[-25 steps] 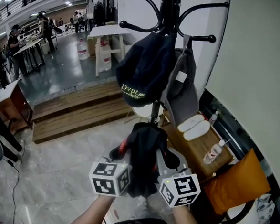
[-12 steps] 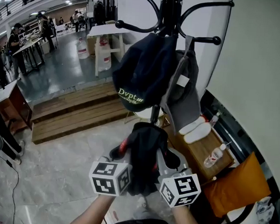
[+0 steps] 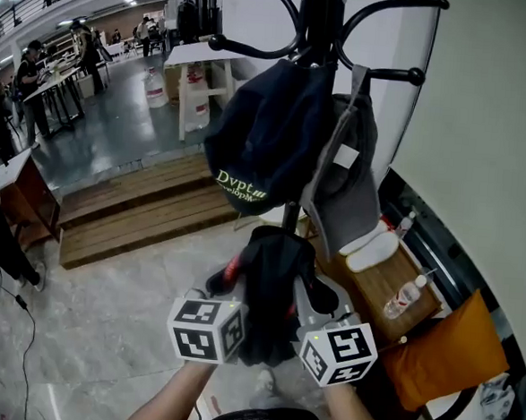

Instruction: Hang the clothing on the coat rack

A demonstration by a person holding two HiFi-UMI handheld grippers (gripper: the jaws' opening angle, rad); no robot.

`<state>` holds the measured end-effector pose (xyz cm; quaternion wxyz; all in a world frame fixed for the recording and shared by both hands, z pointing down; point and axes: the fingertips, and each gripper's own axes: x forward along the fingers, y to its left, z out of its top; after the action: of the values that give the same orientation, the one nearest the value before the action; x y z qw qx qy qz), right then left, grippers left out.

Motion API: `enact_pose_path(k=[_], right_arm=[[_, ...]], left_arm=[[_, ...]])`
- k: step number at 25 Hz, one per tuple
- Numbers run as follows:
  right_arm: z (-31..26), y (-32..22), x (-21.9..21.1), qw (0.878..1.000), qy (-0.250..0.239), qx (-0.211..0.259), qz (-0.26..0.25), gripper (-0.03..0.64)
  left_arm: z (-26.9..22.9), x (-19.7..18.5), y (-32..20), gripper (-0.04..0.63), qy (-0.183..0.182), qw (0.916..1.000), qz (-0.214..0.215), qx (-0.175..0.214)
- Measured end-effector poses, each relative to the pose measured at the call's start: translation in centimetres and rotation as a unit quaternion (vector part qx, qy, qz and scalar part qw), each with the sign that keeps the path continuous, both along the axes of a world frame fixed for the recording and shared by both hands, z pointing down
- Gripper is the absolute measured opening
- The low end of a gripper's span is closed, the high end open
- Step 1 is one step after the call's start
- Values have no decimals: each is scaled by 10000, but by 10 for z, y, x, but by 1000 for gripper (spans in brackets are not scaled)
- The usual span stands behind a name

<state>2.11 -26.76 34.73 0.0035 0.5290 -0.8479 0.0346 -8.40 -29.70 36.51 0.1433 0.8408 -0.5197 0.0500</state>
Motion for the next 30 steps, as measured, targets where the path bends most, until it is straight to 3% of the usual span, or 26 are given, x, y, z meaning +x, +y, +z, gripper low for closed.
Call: enact_pose_path(k=[30], right_arm=[[7, -50, -3, 9998, -61, -11, -208, 25]], left_arm=[[5, 3, -47, 32, -103, 9999, -112, -3]])
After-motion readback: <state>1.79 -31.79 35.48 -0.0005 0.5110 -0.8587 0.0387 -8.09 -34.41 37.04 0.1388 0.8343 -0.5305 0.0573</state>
